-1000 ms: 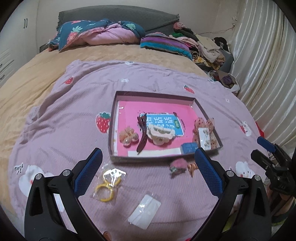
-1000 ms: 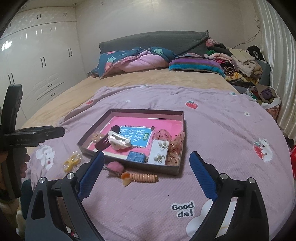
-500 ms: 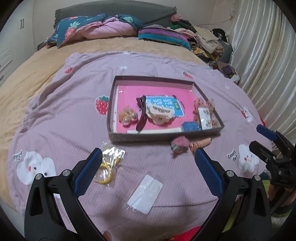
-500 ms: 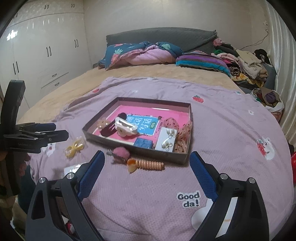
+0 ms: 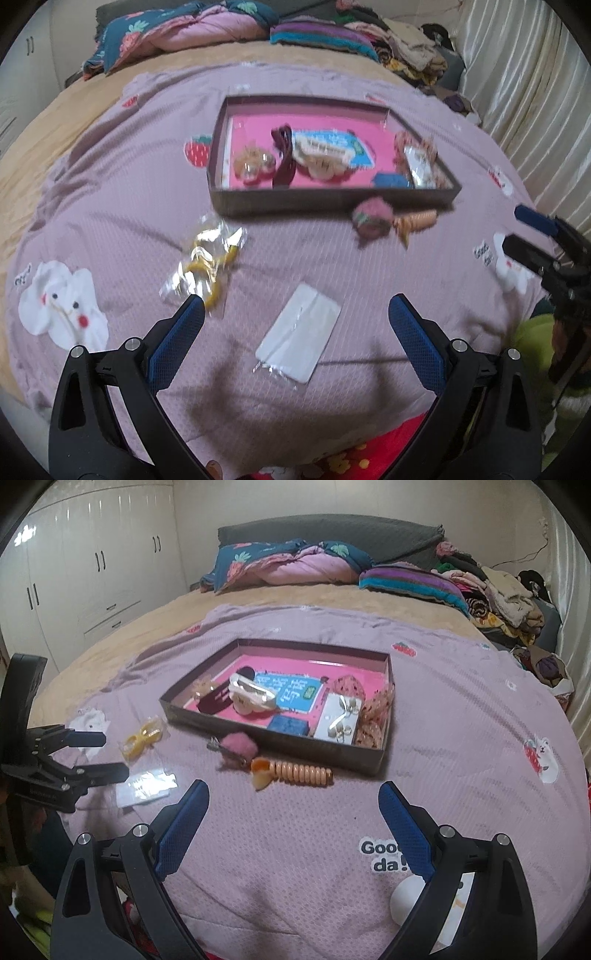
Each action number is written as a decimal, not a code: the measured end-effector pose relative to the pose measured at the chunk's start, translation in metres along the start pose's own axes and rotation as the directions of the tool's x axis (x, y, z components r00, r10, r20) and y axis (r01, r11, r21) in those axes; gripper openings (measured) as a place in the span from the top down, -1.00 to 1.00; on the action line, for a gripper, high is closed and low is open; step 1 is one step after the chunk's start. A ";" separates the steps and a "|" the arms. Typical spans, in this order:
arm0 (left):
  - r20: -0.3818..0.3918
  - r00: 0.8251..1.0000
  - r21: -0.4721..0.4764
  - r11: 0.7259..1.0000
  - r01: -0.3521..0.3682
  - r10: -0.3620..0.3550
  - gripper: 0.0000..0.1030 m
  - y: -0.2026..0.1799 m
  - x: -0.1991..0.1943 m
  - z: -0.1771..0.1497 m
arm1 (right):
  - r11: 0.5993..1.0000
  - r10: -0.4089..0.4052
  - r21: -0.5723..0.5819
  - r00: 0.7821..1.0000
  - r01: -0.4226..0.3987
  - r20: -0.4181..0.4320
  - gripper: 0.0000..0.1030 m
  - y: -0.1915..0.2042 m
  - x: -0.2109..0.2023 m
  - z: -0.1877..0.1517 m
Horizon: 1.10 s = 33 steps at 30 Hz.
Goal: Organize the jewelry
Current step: 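Grasp the peach coiled hair tie with the right tool while the left tool grasps the clear plastic bag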
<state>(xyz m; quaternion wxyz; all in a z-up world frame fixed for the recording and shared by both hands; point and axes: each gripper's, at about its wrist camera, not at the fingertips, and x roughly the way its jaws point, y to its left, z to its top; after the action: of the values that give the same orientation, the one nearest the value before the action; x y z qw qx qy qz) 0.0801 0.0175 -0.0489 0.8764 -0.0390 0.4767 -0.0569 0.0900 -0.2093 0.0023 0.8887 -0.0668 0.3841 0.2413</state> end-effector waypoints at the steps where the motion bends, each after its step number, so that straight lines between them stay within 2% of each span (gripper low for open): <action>1: -0.008 1.000 0.008 1.000 0.001 -0.001 -0.81 0.000 0.003 -0.003 | 1.000 0.000 -0.001 1.000 0.000 -0.008 -0.79 0.000 0.003 -0.001; 7: -0.054 0.999 0.039 0.999 -0.003 0.005 -0.80 -0.004 0.020 -0.017 | 0.999 -0.010 -0.036 0.998 0.008 -0.068 -0.79 -0.001 0.026 -0.005; 12: -0.079 0.997 0.049 0.999 -0.001 0.005 -0.70 -0.007 0.035 -0.023 | 0.997 -0.022 -0.075 0.994 0.013 -0.110 -0.79 0.004 0.048 -0.006; 14: -0.092 0.996 0.056 0.998 0.003 0.003 -0.56 -0.010 0.040 -0.027 | 0.997 -0.023 -0.081 0.992 0.013 -0.124 -0.79 0.005 0.059 -0.006; 17: -0.101 0.995 0.075 0.997 -0.015 0.023 -0.52 -0.014 0.048 -0.030 | 0.997 -0.023 -0.074 0.990 0.013 -0.142 -0.79 0.006 0.074 -0.007; 18: -0.102 0.994 0.076 0.997 -0.017 0.025 -0.47 -0.014 0.049 -0.030 | 0.998 -0.025 -0.065 0.988 0.015 -0.152 -0.79 0.005 0.081 -0.007; 23: -0.096 0.995 0.070 0.998 -0.007 0.013 0.17 -0.012 0.049 -0.028 | 1.000 0.000 -0.001 0.983 0.000 -0.183 -0.79 0.002 0.107 -0.004; 25: -0.098 0.995 0.070 0.998 0.003 0.004 0.25 -0.012 0.049 -0.027 | 0.999 0.013 0.031 0.983 -0.007 -0.186 -0.79 0.001 0.114 -0.001; 30: -0.099 0.995 0.059 0.998 0.019 -0.013 0.29 -0.011 0.047 -0.025 | 0.998 0.022 0.066 0.985 -0.010 -0.172 -0.79 -0.001 0.122 0.006; 33: -0.103 0.994 0.056 0.998 0.035 -0.029 0.29 -0.011 0.045 -0.024 | 0.998 0.024 0.066 0.985 -0.013 -0.169 -0.49 -0.002 0.125 0.009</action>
<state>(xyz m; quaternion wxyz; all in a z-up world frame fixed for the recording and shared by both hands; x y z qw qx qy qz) 0.0833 -0.0003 -0.0978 0.8507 -0.0185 0.5181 -0.0867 0.1700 -0.1607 -0.0812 0.8522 -0.0548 0.4664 0.2305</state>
